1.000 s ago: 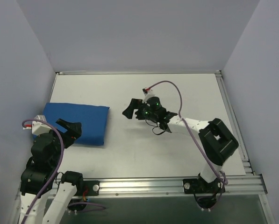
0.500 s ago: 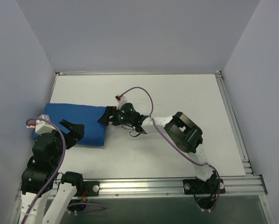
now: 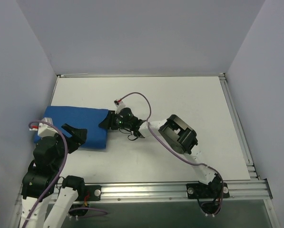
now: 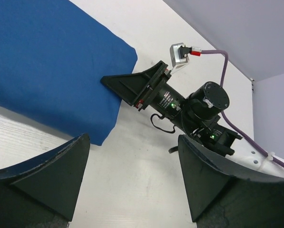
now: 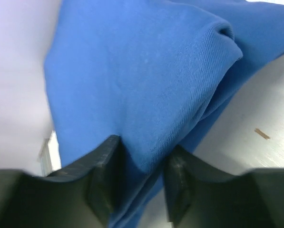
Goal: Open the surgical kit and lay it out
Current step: Adjust the surgical kit at the center of the board.
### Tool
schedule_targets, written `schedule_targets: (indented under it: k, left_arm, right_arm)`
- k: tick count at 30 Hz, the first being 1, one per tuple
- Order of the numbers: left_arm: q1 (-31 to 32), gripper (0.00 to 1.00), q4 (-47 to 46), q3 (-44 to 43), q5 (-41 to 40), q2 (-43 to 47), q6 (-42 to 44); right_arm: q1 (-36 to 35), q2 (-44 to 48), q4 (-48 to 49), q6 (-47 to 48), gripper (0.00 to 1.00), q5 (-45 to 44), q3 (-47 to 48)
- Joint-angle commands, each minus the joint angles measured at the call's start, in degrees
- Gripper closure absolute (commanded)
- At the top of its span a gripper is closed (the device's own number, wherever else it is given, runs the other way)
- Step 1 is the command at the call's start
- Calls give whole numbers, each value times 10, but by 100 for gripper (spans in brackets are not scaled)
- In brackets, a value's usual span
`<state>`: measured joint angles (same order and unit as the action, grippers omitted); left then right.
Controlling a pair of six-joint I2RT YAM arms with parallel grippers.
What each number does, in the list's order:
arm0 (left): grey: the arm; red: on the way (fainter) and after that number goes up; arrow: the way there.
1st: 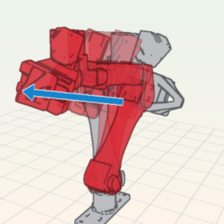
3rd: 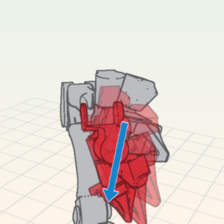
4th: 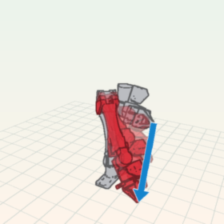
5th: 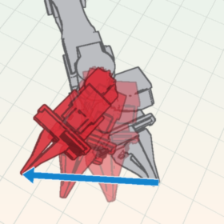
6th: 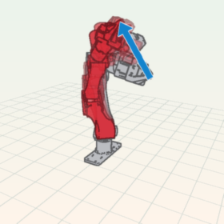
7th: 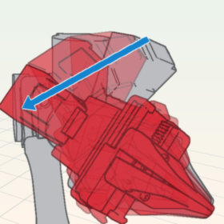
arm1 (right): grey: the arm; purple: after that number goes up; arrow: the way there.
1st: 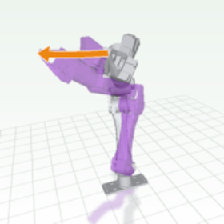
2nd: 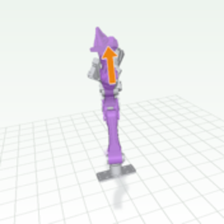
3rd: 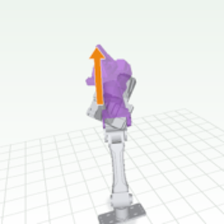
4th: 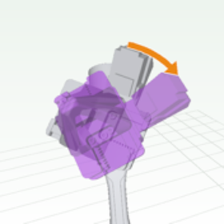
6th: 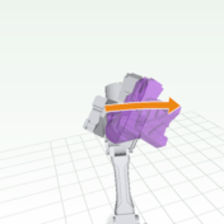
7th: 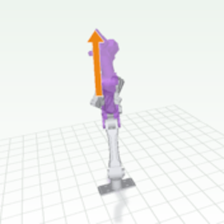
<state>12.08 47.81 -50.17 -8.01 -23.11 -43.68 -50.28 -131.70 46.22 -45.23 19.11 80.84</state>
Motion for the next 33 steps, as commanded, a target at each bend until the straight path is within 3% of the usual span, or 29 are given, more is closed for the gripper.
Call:
schedule_targets:
  k: [1, 4, 5, 7, 16, 25, 29, 33]
  left_arm:
    - [3, 18, -18, -5, 29, -18, 7]
    - [3, 21, -25, -3, 45, -27, 7]
    - [3, 23, -33, 3, 48, -28, 7]
    - [2, 28, -40, 10, 54, -29, 1]
    - [2, 56, -131, 58, 119, -94, -25]
    - [7, 74, -306, 106, 234, -297, -69]
    - [47, 95, -360, 119, 254, -395, -89]
    - [106, 98, -430, 157, 227, -459, -147]
  right_arm:
    - [11, 0, 67, -19, 67, 6, -6]
    - [23, 16, 81, -19, 79, 5, -22]
    - [27, 20, 84, -21, 91, 7, -32]
    - [45, 33, 96, -22, 100, 11, -45]
    - [147, 110, 131, -21, 100, 26, -154]
    - [262, 228, 165, -23, 100, 16, -357]
    - [279, 292, 143, -15, 100, -12, -440]
    - [273, 366, 120, -16, 100, -36, -508]
